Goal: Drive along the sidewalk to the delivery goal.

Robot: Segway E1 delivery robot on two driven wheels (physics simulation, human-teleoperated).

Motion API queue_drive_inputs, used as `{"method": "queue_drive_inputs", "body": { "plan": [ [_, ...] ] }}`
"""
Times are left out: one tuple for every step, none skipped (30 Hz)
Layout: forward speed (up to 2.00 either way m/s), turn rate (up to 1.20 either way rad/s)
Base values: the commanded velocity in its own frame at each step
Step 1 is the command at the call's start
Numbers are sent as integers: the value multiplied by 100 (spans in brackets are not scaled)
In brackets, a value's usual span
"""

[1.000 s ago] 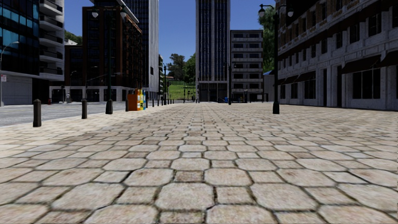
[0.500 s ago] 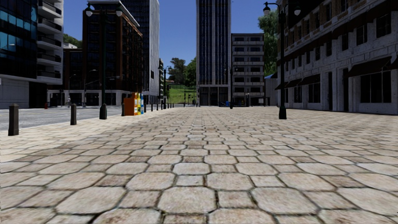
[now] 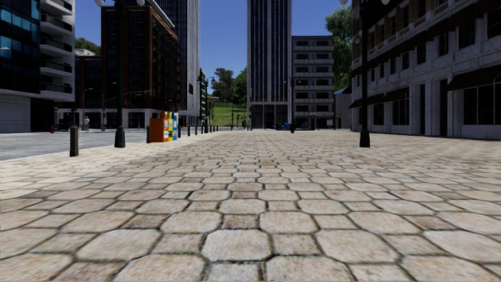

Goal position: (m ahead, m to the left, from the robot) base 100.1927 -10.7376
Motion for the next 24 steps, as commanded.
{"method": "queue_drive_inputs", "body": {
  "plan": [
    [152,0],
    [152,0],
    [152,0],
    [152,0],
    [152,0],
    [152,0],
    [160,0],
    [200,0],
    [200,0],
    [200,0],
    [200,0],
    [200,0],
    [200,0],
    [200,0],
    [200,0],
    [200,0],
    [200,0],
    [200,0],
    [200,0],
    [200,0],
    [200,0],
    [200,0],
    [200,0],
    [200,0]
  ]
}}
